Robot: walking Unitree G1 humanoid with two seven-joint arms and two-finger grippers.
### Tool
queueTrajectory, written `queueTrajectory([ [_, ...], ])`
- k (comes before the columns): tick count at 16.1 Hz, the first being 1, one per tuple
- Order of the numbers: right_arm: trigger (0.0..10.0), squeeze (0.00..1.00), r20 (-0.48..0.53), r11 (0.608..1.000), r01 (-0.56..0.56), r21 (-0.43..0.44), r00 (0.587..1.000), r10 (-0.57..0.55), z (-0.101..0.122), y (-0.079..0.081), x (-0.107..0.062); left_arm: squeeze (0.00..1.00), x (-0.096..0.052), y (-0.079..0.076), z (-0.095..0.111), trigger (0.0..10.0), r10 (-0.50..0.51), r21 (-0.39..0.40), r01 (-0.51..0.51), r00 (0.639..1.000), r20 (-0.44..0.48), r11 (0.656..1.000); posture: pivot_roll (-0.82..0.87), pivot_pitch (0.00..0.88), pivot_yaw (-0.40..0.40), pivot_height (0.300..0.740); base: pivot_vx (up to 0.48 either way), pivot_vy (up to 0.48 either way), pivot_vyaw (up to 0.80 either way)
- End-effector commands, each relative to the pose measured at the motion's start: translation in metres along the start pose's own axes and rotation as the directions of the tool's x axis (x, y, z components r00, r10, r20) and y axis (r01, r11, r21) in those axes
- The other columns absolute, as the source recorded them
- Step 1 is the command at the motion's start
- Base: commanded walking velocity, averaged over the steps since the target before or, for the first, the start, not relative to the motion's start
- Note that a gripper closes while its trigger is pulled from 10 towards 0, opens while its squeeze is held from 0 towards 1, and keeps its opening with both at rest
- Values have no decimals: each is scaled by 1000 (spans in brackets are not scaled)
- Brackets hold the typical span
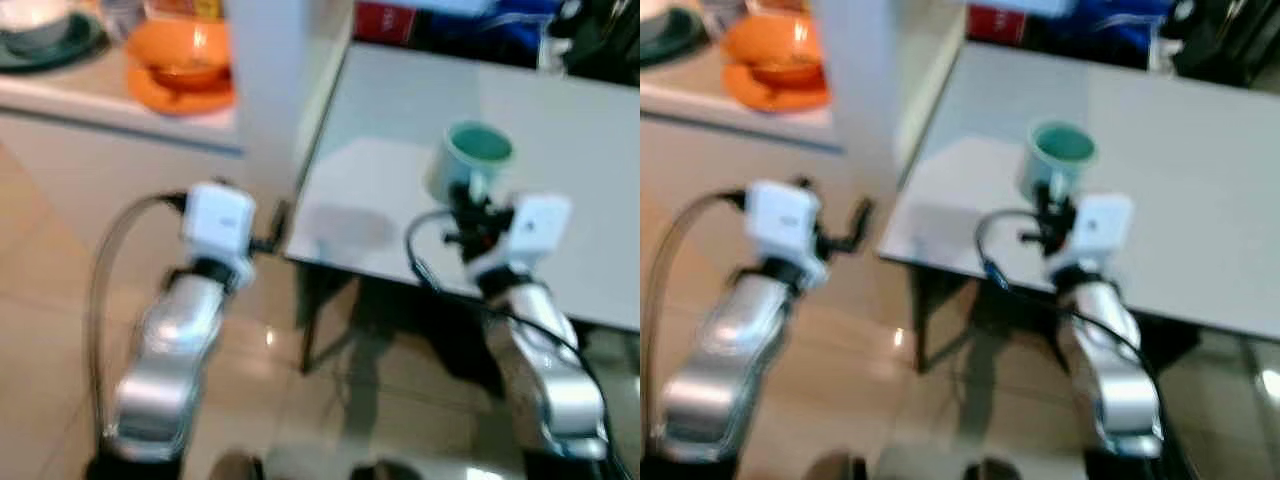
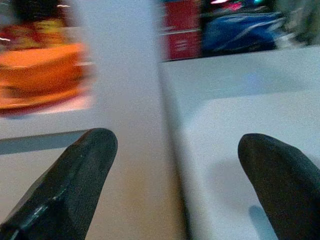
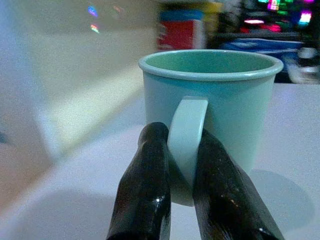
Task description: Setting the table
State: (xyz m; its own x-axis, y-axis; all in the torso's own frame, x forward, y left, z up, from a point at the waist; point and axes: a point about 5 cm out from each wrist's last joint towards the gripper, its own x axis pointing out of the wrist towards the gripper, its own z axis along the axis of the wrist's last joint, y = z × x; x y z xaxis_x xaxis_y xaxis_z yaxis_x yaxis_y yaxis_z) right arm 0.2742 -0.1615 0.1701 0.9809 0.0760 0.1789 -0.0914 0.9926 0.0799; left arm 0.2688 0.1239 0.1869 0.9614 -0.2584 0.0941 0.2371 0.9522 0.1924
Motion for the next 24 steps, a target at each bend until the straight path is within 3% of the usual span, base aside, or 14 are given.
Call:
queueTrajectory([
  [1, 10000, 0, -1, 1000, -1, -1, 1000, 1, 1, 2, 1, 0, -1, 5, 1, 10000, 17, 14, -17, 1000, -5, 1000, 1, 133, -26, 740, 0, -480, 0],
  [2, 10000, 0, -17, 1000, 14, 15, 1000, -14, -2, 2, 1, 0, -2, 4, 1, 10000, 8, 24, -8, 1000, -6, 1000, 14, 131, -22, 740, 0, -480, 0],
  [6, 10000, 0, -33, 972, 66, 226, 998, -60, -9, 12, 6, 0, 5, 8, 1, 10000, 7, 32, -7, 1000, 8, 999, 17, 116, -33, 740, 0, -480, 0],
  [9, 10000, 0, -42, 982, -83, 168, 995, 92, -15, 23, 12, 0, 6, 8, 3, 10000, 1, 38, -2, 1000, 20, 999, 22, 103, -54, 740, 0, -480, 0],
  [10, 10000, 0, -43, 972, -37, 234, 998, 49, -14, 25, 16, 0, 4, 12, -1, 10000, 26, 19, -26, 1000, 8, 999, 7, 96, -49, 740, 0, -480, 0],
  [12, 10000, 0, -9, 974, -70, 213, 997, 73, -7, 32, 22, 0, 5, 11, -4, 10000, 30, 24, -30, 1000, 3, 999, 9, 88, -49, 740, 0, -480, 0],
  [14, 10000, 0, 18, 992, -51, 117, 999, 49, -1, 24, 15, 0, 6, 12, 2, 10000, 55, 14, -55, 998, 24, 998, 18, 90, -46, 740, 0, -480, 0],
  [18, 10000, 0, 3, 994, 56, 99, 998, -56, -3, 3, 4, 0, 7, 10, -4, 10000, 45, 18, -45, 999, 9, 999, -6, 89, -21, 740, 0, -480, 0],
  [21, 10000, 0, -22, 994, 77, 74, 997, -76, -9, -1, 5, 0, 9, 6, 3, 10000, 30, 44, -31, 999, 31, 999, -5, 77, -28, 740, 0, -480, 0],
  [22, 10000, 0, -27, 994, 80, 72, 997, -78, -9, 0, 6, 0, 8, 6, 4, 10000, 31, 37, -32, 999, 39, 999, -7, 76, -29, 740, 0, -480, 0],
  [23, 10000, 0, -36, 995, 57, 77, 998, -54, -7, 4, 8, 0, 10, 12, 5, 10000, 68, -21, -67, 997, 43, 998, 0, 79, -30, 740, 0, 0, 0],
  [24, 10000, 0, -47, 995, 41, 86, 998, -37, -8, 5, 8, 0, 11, 14, 5, 10000, 84, -10, -84, 996, 27, 996, 10, 76, -23, 740, 0, 0, 0],
])
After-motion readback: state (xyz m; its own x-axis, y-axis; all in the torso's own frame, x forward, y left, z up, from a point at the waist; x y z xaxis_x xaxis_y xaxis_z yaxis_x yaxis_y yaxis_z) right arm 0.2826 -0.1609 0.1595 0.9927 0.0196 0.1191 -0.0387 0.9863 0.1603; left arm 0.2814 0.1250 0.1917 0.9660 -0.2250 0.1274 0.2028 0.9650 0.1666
